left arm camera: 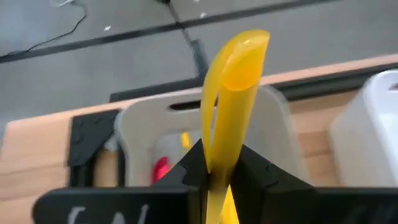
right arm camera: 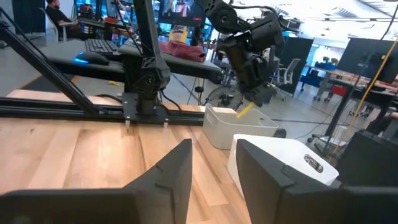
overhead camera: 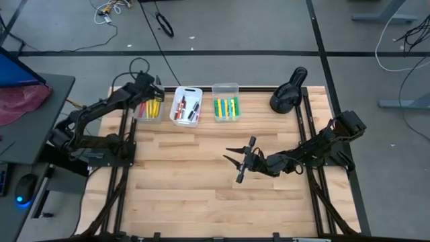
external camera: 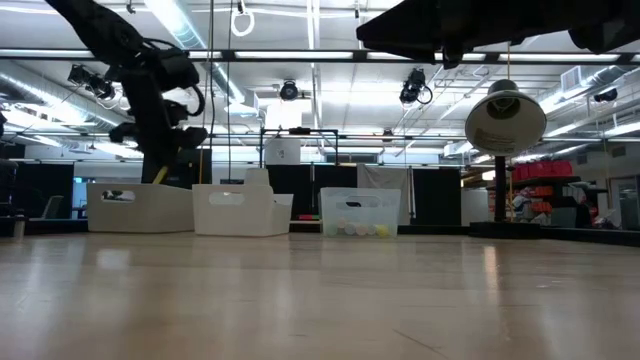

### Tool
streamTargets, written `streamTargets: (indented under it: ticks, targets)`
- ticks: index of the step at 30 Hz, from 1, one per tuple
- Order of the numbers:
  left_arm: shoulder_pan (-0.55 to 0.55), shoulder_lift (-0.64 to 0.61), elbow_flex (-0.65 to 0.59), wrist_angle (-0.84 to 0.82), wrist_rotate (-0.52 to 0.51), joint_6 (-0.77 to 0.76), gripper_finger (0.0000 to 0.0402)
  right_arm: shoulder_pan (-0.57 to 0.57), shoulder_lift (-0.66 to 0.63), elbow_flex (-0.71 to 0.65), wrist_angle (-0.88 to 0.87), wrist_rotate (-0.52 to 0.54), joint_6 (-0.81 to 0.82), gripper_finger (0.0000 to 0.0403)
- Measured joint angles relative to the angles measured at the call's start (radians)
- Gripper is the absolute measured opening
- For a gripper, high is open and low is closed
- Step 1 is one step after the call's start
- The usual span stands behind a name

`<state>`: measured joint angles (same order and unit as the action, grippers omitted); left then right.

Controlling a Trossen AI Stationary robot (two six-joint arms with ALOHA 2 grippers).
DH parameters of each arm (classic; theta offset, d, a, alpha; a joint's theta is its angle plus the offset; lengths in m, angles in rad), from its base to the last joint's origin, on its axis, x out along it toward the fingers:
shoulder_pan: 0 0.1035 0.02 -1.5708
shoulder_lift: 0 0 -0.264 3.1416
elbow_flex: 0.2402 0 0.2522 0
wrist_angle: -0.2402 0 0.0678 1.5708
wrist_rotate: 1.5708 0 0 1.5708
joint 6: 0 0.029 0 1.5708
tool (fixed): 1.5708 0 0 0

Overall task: Pick & Place Markers
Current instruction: Put the yellow marker into the gray bin, then return to Home Position

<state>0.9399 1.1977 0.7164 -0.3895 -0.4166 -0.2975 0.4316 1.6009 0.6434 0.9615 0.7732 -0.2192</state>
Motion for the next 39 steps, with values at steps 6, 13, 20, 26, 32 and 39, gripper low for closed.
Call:
streamTargets:
  ticks: [6,13,20,26,32,39]
  targets:
    - [-0.017,0.043,-0.023,0.019,0.004,-0.043,0.0050,0.000,0.000,0.000,-0.013,-0.005,0.003,0.0125]
    - [-0.019,0.115,-0.071,0.034,0.005,-0.085,0.0060,0.000,0.000,0.000,-0.017,-0.005,0.024,0.0125]
    - [-0.022,0.165,-0.070,0.037,0.004,-0.108,0.0063,0.000,0.000,0.000,-0.022,-0.005,0.027,0.0125]
    - [-0.026,0.195,-0.070,0.009,0.011,-0.060,0.0097,0.008,0.000,0.000,-0.022,-0.005,0.027,0.0126]
    - [-0.034,0.180,-0.067,-0.011,0.034,-0.046,0.0135,0.049,0.000,0.000,0.004,0.041,-0.027,0.0126]
    - [-0.034,0.092,-0.029,-0.108,0.078,-0.024,0.0155,0.110,-0.079,-0.001,-0.090,0.128,-0.057,0.0124]
